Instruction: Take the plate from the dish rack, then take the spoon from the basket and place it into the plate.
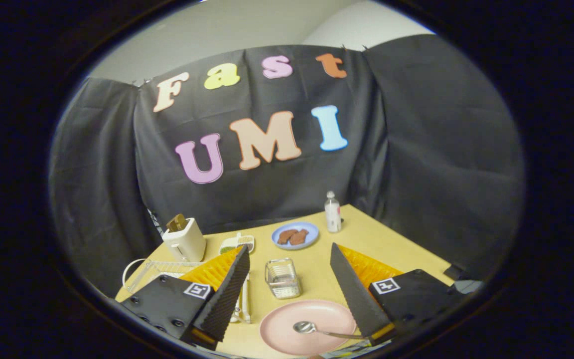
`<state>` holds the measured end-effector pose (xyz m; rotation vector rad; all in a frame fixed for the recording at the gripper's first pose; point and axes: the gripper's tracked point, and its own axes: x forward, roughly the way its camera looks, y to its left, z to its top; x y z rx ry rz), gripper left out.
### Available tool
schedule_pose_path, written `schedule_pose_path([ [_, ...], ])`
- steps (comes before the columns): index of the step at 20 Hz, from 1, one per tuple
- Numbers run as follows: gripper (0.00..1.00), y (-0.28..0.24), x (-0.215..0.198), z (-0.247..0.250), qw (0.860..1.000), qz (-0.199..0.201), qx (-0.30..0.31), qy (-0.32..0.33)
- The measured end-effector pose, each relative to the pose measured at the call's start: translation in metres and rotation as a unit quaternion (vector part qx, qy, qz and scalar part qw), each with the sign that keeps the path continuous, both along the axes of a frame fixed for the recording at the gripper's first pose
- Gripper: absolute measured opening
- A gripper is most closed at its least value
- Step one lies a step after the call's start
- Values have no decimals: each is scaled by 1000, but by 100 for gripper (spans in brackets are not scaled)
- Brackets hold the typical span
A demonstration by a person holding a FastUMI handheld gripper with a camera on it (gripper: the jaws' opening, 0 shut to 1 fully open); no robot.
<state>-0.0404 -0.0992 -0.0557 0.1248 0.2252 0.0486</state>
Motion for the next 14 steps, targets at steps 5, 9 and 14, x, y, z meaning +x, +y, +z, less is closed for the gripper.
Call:
schedule_pose_path([
  [5,100,28,-9,49,996,8,-64,-62],
  [9,100,43,-17,61,994,6,-67,-85],
  [14,100,46,-22,62,993,6,-74,-91],
])
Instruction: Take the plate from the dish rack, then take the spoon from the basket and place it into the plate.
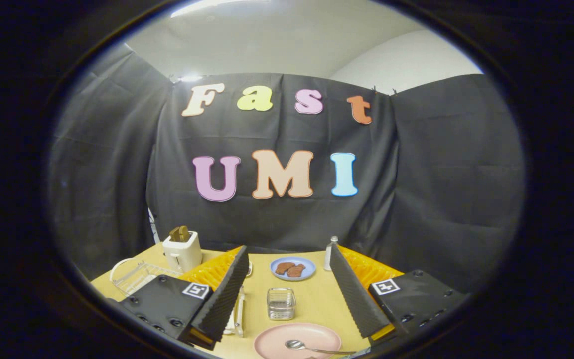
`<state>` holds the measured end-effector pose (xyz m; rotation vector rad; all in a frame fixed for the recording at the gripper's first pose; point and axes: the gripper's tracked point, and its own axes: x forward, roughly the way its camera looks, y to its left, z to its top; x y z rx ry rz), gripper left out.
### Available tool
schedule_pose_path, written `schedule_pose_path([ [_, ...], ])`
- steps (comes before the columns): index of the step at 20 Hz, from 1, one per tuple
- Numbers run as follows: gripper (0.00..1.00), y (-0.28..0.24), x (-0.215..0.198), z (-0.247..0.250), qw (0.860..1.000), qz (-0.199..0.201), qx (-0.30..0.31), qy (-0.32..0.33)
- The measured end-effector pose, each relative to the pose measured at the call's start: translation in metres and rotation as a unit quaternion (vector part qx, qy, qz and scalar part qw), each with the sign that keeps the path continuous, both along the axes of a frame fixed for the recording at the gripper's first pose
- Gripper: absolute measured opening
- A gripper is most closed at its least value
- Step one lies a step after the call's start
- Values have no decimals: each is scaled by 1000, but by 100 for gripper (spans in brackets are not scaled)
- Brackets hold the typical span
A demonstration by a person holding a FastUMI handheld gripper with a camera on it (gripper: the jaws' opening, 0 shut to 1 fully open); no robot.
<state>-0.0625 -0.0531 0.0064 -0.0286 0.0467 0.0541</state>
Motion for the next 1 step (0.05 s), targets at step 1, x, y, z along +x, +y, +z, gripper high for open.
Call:
schedule_pose_path([
  [1,100,-1,-1,2,1000,-1,0,-3],
])
